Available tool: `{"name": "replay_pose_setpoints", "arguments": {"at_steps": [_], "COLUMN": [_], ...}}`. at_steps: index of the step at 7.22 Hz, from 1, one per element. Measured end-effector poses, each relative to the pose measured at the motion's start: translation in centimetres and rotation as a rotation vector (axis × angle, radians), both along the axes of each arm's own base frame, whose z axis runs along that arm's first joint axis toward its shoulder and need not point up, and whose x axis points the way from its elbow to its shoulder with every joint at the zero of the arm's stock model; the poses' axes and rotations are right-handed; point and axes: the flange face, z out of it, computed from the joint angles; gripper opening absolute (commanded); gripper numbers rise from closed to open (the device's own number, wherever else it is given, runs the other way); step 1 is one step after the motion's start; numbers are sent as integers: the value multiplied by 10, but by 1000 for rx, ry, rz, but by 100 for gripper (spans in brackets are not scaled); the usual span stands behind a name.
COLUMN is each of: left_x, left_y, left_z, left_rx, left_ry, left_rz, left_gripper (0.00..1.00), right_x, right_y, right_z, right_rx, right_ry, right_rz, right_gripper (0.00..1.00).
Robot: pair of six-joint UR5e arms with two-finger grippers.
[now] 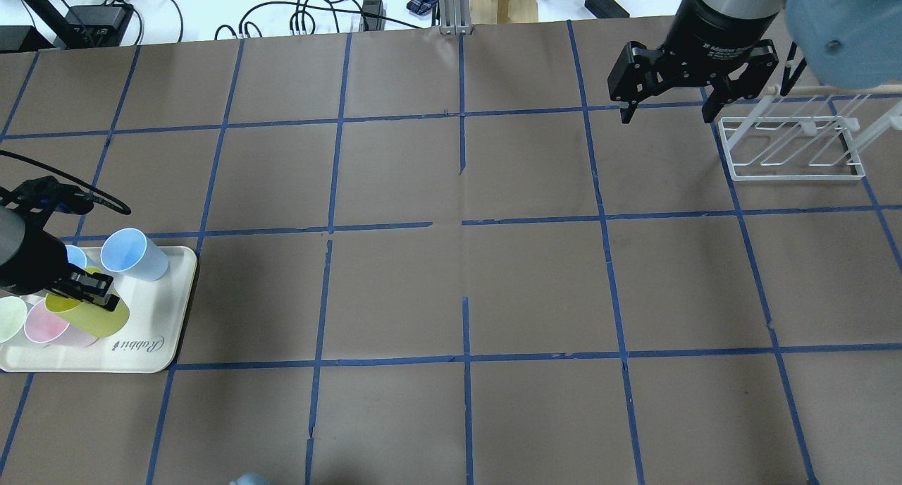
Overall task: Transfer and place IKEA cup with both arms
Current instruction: 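Lower the yellow cup onto the white tray with the left gripper, then open the left gripper to release the yellow cup on the tray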
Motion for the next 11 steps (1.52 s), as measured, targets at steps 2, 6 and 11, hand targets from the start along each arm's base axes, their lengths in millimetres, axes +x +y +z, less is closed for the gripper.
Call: {"name": "replay_pose_setpoints", "arguments": {"at_steps": [2, 6, 11], "left_x": [11, 12, 21], "left_y": [5, 16, 6], "left_z": [-25, -69, -89], "left_rx": [-26, -16, -26], "left_ry": [-5, 15, 10], "left_rz": [3, 24, 29], "left_gripper": [0, 0, 92], "right_x": [0, 0, 0], "right_y": [1, 1, 1], "right_z": [0, 1, 3], "right_rx": [-9, -13, -15], "right_ry": [-2, 4, 4], "right_rz": [2, 1, 1], "right_gripper": [100, 100, 100]}}
